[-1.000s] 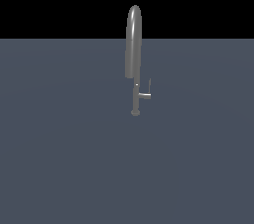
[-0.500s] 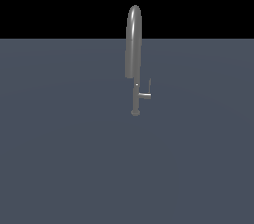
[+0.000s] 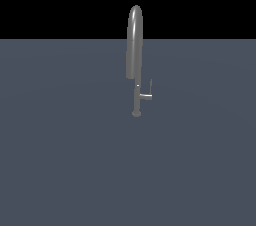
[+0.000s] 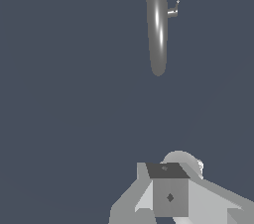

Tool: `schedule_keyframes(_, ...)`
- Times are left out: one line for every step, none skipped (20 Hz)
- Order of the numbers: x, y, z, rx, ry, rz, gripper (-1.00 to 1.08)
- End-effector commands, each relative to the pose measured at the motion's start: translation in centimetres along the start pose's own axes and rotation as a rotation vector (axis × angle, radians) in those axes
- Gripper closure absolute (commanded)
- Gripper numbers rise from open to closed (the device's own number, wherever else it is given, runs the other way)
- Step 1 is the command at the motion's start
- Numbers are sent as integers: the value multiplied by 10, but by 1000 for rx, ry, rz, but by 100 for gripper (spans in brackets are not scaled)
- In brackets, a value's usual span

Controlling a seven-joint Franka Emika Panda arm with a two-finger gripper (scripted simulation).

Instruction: Turn on the faucet by rotating a designated handle.

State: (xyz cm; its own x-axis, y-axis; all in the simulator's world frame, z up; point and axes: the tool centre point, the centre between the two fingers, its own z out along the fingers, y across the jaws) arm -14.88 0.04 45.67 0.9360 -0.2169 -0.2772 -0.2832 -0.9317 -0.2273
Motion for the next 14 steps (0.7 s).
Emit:
schedule_keyframes(16, 0, 1, 42, -33, 42, 108)
schedule_keyframes(23, 0, 2, 59, -46, 59, 108)
schedule_keyframes(29, 0, 2, 76, -60, 76, 108)
schedule_keyframes(36, 1, 3, 93, -73, 93, 108)
schedule_keyframes(43, 1, 4, 111, -87, 110, 108)
schedule_keyframes(49, 2, 5, 128, -100, 127, 108)
schedule_keyframes(56, 3, 6, 146, -114, 144, 108)
schedule_keyframes(62, 3, 7, 164, -128, 161, 108)
schedule_keyframes(69, 4, 9, 181, -142, 178, 108)
schedule_keyframes(75, 5, 10, 199, -156, 196, 108)
schedule_keyframes(82, 6, 12, 217, -170, 213, 108)
schedule_keyframes(89, 8, 13, 236, -184, 231, 108)
schedule_keyframes(95, 9, 15, 254, -199, 249, 108)
schedule_keyframes(102, 10, 17, 273, -213, 266, 108)
